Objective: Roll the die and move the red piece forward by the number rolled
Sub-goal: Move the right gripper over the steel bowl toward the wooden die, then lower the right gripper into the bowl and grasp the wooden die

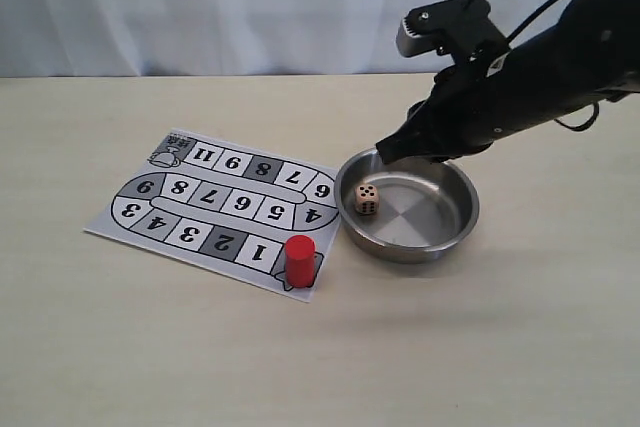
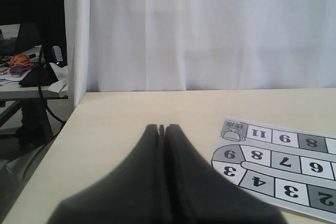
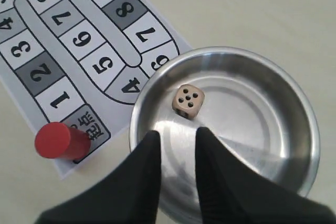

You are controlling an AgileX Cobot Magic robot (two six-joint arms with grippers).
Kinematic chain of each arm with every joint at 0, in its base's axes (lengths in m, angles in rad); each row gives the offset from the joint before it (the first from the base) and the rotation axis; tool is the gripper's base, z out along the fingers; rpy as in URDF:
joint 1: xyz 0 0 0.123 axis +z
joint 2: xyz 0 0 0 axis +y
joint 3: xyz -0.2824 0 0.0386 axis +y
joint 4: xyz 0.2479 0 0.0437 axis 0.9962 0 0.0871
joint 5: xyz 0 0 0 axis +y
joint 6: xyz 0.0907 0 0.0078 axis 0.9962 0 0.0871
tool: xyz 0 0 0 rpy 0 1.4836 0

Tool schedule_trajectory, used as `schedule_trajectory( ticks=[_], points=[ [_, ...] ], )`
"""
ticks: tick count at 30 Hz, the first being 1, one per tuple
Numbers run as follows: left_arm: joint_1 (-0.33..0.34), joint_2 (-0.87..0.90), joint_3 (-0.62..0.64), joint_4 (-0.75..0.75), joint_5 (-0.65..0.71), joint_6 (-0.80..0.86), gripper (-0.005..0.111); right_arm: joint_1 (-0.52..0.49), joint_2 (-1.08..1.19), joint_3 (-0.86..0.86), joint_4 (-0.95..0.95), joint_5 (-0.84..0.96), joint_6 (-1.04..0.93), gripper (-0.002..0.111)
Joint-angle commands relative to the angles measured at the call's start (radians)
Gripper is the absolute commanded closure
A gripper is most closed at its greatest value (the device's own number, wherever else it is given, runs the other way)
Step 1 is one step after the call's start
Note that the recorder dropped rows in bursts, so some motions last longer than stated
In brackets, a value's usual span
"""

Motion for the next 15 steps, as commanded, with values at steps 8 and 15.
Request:
schedule_trajectory(
  ticks=[8, 15],
  points=[
    [0.000, -0.001, -0.005, -0.002, -0.006, -0.003, 0.107, 0.003, 0.299, -0.150, 0.055, -0.056, -0.004, 0.052],
    [0.000, -0.001, -0.005, -0.002, -0.006, -0.003, 0.107, 0.003, 0.392, -0.166, 0.071, -0.154, -0.004, 0.052]
  ],
)
